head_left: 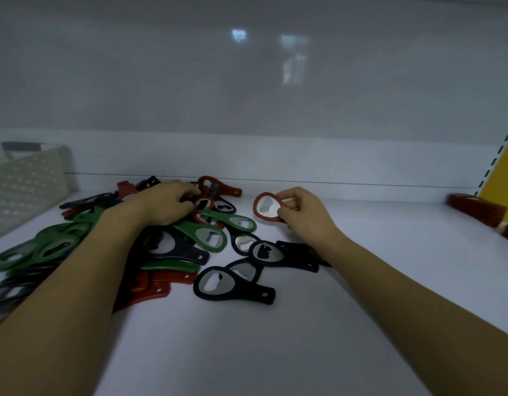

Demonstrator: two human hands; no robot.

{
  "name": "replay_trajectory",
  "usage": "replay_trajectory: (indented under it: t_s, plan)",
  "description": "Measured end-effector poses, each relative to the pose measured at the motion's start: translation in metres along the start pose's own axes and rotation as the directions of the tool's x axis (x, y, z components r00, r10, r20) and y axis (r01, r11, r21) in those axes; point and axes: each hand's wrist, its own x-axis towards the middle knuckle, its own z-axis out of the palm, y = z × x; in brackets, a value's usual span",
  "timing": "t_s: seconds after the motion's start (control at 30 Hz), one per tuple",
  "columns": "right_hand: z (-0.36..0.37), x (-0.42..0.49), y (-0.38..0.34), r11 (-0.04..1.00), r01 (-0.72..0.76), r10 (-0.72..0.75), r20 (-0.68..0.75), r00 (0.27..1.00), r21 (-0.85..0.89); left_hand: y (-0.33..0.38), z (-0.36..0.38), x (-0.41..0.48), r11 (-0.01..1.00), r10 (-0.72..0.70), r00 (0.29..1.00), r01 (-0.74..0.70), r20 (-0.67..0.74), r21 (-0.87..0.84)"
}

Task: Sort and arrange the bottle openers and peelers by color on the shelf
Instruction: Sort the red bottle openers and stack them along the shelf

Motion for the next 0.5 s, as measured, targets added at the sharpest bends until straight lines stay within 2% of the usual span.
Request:
replay_trajectory:
  t_s: [0.17, 0.3, 0.37, 0.43, 0.5]
  plan:
    - [0.0005, 0.0008, -0.0006, 1.000, -0.001, 0.001, -0.005, 1.000, -0.016, -0.0055, -0.0031, -0.0031, 0.999, -0.006, 0.997, 0.010, 0.083, -0.049]
    - [0.0018, 0.0002, -0.0010, 1.000, 0.003, -0.002, 0.004, 1.000, -0.028, -0.0080, -0.0022, -0.0025, 0.998, 0.046, 0.997, -0.043, 0.069, -0.037]
    - [0.0018, -0.0002, -0.0015, 1.000, 0.001, -0.001, -0.002, 1.000, -0.015, -0.0079, -0.0007, -0.0018, 0.998, 0.069, 0.997, -0.069, -0.022, -0.010]
    - [0.0006, -0.0001, -0.0029, 0.999, -0.016, 0.017, -0.020, 1.000, 0.045, -0.0072, -0.0014, -0.0009, 0.998, 0.068, 0.980, -0.067, -0.189, 0.012]
    - [-0.0014, -0.0011, -0.0056, 0.980, -0.059, 0.062, -0.008, 0.998, 0.190, -0.0039, -0.0035, -0.0017, 0.991, 0.008, 0.937, -0.055, -0.349, -0.125]
